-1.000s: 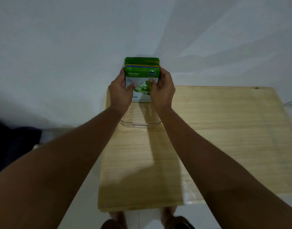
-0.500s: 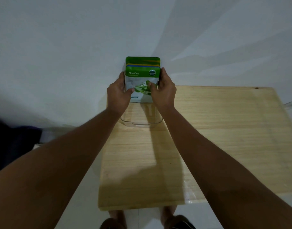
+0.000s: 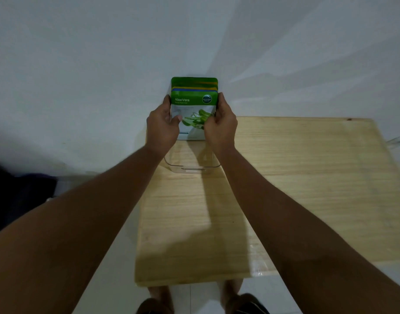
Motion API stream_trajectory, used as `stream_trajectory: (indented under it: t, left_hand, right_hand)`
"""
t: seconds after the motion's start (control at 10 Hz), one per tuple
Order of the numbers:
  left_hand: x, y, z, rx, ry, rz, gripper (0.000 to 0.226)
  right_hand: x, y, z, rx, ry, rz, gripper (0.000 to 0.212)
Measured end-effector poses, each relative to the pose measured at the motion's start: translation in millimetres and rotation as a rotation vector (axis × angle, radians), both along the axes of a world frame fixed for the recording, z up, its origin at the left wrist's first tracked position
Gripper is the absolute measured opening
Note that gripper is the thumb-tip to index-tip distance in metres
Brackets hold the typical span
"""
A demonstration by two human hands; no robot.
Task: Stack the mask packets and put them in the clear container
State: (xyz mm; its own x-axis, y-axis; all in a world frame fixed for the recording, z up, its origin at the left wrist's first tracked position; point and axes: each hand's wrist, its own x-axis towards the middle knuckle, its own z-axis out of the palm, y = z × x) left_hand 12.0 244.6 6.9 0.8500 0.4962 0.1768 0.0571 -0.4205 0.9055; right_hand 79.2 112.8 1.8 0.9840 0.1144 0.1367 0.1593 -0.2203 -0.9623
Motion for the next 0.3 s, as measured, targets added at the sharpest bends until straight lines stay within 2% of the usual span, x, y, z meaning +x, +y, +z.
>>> stream_trajectory:
  t: [0.1,0.3]
  left_hand:
    - [-2,5,3,0.096,0.046,0.066,0.04]
    - [-5,14,8,-0.001,0.086,0.101,0.05]
  right_hand:
    - [-3,-4,10,-0.019,0.019,-0.033,0.063]
    - [-15,-23,31,0.016,0.018,-0.027,0.066]
